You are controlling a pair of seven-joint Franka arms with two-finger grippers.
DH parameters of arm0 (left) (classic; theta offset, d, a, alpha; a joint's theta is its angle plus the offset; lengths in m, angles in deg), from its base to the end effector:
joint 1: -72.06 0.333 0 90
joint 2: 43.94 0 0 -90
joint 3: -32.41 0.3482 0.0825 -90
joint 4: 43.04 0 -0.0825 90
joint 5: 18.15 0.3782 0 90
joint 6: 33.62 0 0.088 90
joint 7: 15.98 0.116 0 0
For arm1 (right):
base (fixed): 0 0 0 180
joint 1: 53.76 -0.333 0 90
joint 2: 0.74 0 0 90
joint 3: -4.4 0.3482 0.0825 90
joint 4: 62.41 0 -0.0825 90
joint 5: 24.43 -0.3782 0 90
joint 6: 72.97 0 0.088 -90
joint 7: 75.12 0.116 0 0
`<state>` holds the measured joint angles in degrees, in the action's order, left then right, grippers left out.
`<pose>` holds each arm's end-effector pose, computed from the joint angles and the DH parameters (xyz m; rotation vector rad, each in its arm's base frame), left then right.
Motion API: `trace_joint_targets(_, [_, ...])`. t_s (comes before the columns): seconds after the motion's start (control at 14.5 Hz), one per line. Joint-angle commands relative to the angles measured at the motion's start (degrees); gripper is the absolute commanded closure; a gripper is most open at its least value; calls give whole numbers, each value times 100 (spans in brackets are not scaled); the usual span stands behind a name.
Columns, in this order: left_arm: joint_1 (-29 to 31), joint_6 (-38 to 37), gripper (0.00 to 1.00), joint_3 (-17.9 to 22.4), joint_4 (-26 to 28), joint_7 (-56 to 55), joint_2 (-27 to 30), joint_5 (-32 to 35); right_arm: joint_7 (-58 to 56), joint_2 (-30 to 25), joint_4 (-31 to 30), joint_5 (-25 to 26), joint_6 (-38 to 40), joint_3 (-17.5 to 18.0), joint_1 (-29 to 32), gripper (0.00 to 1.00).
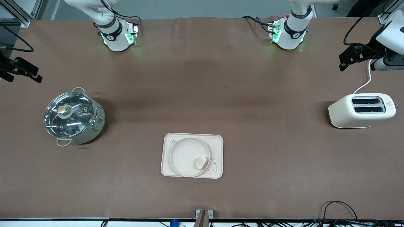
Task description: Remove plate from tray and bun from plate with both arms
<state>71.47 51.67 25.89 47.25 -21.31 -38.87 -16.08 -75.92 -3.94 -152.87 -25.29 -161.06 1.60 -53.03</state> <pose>0.5060 -0.0620 0.6848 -3.0956 0.0428 -0.0087 0.5255 -0.0315 0.6710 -3.1235 0.0734 -0.0236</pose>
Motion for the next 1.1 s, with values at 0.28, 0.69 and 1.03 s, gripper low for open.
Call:
trace_joint_targets(0.28, [41,-57,0,19,-249,190,-128,-119,28,-208,-122,43,-138,-1,6,0])
trace_joint_targets(0.69, [41,-57,0,19,-363,173,-269,-119,116,977,99,-1116,-829,34,-371,0])
trace_joint_targets(1.03, [41,-145,0,28,-354,181,-260,-119,730,2453,107,-1783,-2095,34,-986,0])
